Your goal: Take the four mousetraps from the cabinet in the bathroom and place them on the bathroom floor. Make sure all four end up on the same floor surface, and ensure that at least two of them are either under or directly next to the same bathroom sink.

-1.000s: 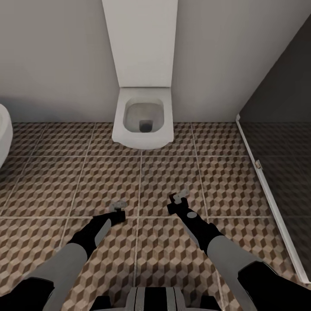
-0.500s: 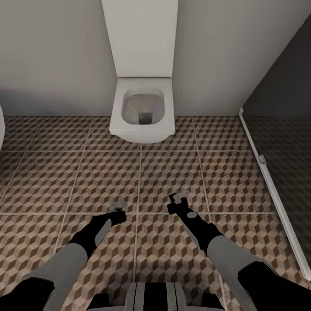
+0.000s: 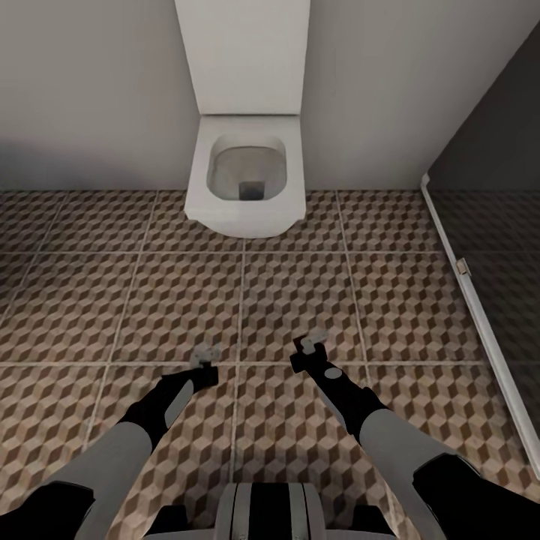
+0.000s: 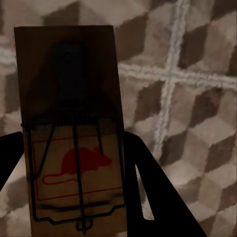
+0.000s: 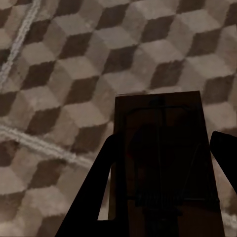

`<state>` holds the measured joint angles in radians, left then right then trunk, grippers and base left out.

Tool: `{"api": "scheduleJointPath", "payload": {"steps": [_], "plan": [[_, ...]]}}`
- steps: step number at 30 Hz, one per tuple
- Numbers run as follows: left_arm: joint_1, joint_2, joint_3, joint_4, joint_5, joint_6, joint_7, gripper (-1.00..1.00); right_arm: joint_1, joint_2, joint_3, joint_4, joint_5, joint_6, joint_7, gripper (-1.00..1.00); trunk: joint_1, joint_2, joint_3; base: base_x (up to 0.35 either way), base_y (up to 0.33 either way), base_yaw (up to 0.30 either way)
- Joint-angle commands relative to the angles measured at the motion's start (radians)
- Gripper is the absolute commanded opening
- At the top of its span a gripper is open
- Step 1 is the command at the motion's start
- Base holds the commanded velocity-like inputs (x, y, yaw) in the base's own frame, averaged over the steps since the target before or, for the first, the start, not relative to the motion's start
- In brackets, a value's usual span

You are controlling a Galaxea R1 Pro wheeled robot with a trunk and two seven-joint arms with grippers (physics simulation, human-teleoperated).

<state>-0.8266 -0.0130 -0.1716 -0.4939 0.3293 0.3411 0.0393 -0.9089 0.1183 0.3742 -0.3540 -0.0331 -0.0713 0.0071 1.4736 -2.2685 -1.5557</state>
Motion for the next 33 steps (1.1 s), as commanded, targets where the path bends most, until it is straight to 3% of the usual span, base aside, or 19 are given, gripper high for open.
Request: {"api": "scheduleJointPath", "payload": {"steps": [1,11,33], "plan": [[0.000,0.001,-0.005,-0.002,0.007,0.004,0.007,-1.00,-0.001,0.000,0.003,0.001,-0.004,-0.004,0.001,-1.00,0.004,-0.007,-0.005,0.000,0.000,0.000],[0.000,0.001,-0.005,-0.002,0.007,0.004,0.007,-1.00,-0.001,0.000,0.003,0.001,-0.003,-0.004,0.001,-1.00,0.042,-0.077,-0.053,0.000,0.000,0.000],[0.000,-0.001,-0.005,-0.002,0.007,0.004,0.007,-1.00,0.005,0.000,0.003,0.001,-0.002,-0.004,0.001,-1.00,0.042,-0.077,-0.055,0.000,0.000,0.000]]}}
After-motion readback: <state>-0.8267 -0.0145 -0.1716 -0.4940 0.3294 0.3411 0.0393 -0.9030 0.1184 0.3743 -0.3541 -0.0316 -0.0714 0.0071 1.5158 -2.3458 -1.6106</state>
